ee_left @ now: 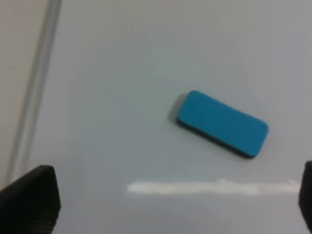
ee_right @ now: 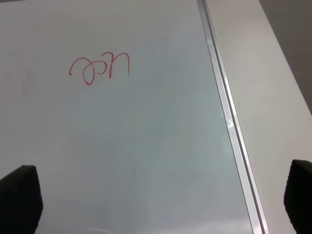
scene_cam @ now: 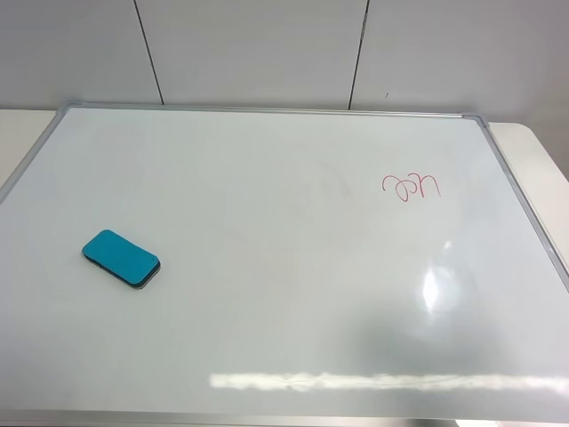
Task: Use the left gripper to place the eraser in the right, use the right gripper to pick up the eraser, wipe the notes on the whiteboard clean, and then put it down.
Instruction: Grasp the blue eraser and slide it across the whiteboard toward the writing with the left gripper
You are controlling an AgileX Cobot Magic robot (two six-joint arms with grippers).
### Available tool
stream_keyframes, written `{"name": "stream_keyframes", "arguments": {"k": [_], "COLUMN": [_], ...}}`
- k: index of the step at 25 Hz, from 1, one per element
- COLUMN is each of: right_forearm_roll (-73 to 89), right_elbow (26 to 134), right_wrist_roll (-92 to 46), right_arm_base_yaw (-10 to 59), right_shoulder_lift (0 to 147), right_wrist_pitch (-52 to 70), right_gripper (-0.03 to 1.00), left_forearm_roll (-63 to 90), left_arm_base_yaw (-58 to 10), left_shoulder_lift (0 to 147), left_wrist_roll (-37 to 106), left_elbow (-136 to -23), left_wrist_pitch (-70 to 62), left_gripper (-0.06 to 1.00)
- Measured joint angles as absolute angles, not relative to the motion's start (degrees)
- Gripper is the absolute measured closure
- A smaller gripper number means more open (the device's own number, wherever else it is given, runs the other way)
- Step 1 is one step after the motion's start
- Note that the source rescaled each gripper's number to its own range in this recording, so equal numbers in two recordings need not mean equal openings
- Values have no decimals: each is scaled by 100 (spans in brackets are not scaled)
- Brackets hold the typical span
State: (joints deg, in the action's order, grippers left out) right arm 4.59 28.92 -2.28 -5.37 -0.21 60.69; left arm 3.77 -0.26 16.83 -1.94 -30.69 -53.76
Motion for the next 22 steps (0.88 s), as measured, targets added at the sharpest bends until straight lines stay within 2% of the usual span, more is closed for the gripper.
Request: {"name": "stream_keyframes", "arguments": {"k": [14, 16, 18, 22], "right_forearm_roll": [459, 459, 459, 459], "right_elbow": [2892, 2892, 2892, 2892], "right_wrist_roll": [-228, -228, -228, -228], "right_arm_base_yaw": [-537, -537, -537, -537], "right_shoulder_lift": [-21, -21, -21, -21], "right_wrist_pitch": [6069, 6069, 6069, 6069], "right_gripper": [-3, -3, -3, -3], "left_forearm_roll": [994, 1036, 1053, 1099], "left_arm_base_yaw": [-26, -48, -198, -690], "left_shoulder_lift": [4864, 5164, 5454, 5959], "left_wrist_roll": [-199, -199, -263, -537], "left_elbow": [-3069, -3110, -3233, -3549], "left_wrist_pitch": [-4311, -4284, -4281, -4253], "left_gripper": [-6, -1, 17, 78]}}
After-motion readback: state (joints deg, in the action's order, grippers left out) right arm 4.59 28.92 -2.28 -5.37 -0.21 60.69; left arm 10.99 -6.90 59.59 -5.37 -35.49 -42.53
